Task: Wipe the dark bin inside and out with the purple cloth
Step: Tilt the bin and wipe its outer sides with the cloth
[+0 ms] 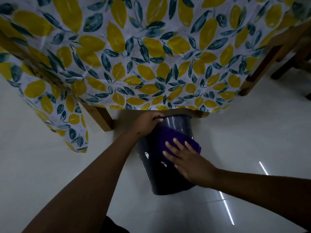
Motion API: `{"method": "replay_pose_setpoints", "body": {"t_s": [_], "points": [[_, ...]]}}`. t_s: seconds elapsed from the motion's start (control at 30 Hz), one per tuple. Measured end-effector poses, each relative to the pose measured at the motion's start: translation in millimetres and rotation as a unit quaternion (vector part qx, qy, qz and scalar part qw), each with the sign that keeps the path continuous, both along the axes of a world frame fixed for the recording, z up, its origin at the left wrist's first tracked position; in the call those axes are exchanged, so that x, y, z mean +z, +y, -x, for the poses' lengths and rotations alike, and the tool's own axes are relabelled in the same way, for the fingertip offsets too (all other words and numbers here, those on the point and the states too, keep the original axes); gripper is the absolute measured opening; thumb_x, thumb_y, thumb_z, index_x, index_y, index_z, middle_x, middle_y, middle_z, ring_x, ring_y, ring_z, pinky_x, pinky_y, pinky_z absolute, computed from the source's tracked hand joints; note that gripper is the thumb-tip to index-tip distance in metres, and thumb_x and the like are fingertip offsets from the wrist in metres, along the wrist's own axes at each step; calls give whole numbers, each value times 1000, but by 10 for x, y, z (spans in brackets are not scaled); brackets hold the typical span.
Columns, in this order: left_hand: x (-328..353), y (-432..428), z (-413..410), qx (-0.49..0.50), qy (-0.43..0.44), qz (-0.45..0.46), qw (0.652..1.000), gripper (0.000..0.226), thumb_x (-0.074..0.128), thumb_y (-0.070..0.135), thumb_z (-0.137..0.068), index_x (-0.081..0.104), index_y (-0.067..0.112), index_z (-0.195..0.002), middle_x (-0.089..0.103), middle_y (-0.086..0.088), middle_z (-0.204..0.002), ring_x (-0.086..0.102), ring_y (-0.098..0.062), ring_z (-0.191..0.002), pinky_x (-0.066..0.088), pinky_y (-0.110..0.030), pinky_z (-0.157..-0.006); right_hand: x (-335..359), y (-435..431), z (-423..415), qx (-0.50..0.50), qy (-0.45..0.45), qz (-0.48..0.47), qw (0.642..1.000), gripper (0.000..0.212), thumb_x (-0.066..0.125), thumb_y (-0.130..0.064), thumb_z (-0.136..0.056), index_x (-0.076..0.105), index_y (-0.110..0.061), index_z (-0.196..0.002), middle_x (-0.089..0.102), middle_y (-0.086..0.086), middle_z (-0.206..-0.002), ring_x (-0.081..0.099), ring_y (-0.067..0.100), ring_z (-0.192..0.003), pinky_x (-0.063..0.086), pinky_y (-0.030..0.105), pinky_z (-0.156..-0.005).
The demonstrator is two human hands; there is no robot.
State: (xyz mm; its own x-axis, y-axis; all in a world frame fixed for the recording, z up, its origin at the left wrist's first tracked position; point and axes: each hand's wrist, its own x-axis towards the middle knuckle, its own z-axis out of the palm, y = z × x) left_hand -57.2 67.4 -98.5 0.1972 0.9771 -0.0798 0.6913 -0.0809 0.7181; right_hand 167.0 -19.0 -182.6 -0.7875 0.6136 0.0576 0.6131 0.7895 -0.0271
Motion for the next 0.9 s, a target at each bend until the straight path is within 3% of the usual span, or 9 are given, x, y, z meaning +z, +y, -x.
{"method": "replay_pose_setpoints", "body": {"t_s": [0.13, 0.27, 0.37, 0.5, 0.63, 0.73, 0.9], "points": [[-13, -15, 6, -6, 3, 0, 1000, 23, 57, 18, -93, 67, 12, -112, 68, -5, -114, 60, -18, -104, 43, -25, -87, -19, -90, -154, 69, -29, -32, 997, 57, 36, -37, -96, 23, -31, -151, 18, -2, -160, 11, 23, -147, 23, 46, -113], [-6, -37, 16, -15, 3, 5, 1000, 25, 56, 18, -93, 65, 11, -115, 67, -5, -116, 59, -15, -105, 41, -23, -87, 140, 32, -29, -44, 39, 46, 997, 55, 36, -35, -95, 27, -30, -149, 20, -5, -159, 15, 22, -147, 33, 46, -111], [-10, -44, 33, -8, 8, 4, 1000, 26, 55, 18, -94, 65, 12, -116, 67, -6, -117, 60, -18, -106, 42, -25, -88, 136, 22, 2, -58, 61, 75, 994, 56, 35, -37, -97, 22, -27, -151, 13, -3, -161, 7, 23, -149, 30, 47, -114], [-5, -72, 48, -1, 3, 0, 1000, 25, 55, 18, -94, 65, 12, -115, 67, -5, -115, 58, -14, -101, 40, -22, -85, -66, -206, -27, -13, 7, 7, 1000, 59, 32, -45, -97, 20, -26, -151, 15, 0, -160, 7, 29, -148, 25, 48, -113], [-9, -81, 49, -6, 8, 4, 1000, 26, 56, 19, -93, 65, 12, -117, 67, -5, -117, 60, -18, -107, 40, -22, -87, -195, -336, -65, 77, -22, -52, 995, 56, 38, -36, -96, 24, -28, -151, 18, 0, -159, 9, 29, -147, 27, 50, -110], [4, -72, 42, -5, 1, 3, 1000, 26, 57, 18, -93, 65, 10, -117, 67, -6, -118, 59, -17, -107, 37, -20, -85, -64, -149, -30, 23, 15, -25, 999, 69, 56, -26, -89, 25, -32, -150, 19, -5, -159, 12, 25, -146, 27, 48, -109], [25, -79, -24, -6, 1, -5, 1000, 25, 56, 17, -93, 65, 11, -116, 67, -5, -117, 60, -18, -107, 39, -21, -87, 39, 57, 36, -83, 83, 2, 993, 57, 34, -28, -96, 20, -28, -151, 14, -2, -159, 8, 26, -147, 31, 48, -109]]}}
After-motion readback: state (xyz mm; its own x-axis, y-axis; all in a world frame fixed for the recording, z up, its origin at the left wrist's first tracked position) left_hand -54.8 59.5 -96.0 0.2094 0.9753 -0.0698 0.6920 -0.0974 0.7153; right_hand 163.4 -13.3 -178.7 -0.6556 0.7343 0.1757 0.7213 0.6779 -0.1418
